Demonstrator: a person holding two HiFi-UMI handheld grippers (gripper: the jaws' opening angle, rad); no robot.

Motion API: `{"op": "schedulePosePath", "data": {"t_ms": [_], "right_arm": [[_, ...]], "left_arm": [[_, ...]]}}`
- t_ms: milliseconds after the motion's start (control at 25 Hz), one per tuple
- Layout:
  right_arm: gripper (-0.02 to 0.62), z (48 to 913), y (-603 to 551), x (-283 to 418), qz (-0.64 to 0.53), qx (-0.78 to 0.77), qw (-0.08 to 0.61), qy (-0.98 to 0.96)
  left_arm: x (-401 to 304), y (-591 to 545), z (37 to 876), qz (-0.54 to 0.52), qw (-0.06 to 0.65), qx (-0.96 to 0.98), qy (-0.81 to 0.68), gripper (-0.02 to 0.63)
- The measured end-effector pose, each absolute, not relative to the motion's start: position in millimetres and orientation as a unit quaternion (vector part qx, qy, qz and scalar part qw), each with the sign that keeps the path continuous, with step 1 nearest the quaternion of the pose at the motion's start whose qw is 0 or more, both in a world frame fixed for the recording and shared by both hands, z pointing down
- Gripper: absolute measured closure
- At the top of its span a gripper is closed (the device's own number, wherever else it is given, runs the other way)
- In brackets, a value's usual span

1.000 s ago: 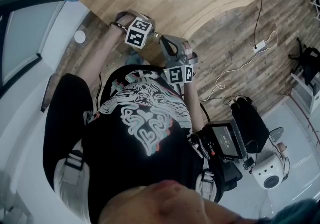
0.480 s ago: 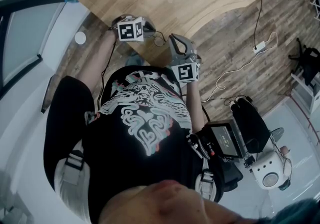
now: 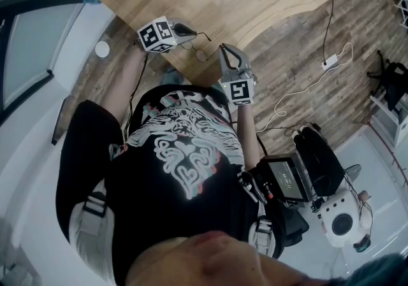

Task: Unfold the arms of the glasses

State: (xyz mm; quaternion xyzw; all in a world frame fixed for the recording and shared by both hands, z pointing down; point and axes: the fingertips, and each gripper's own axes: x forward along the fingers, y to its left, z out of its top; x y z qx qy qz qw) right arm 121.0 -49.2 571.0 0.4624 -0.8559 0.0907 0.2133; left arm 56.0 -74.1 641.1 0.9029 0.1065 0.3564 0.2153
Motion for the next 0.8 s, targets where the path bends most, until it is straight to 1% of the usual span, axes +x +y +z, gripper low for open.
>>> {"op": "schedulePosePath", "data": {"t_ms": [800], "right_arm": [[0.580, 560.8, -48.0, 146.0, 0.146, 0.511, 0.138, -0.836]], "left_arm": [[41.6, -96.4, 619.7, 0.209, 0.389, 0.897, -0.001, 0.614]]}}
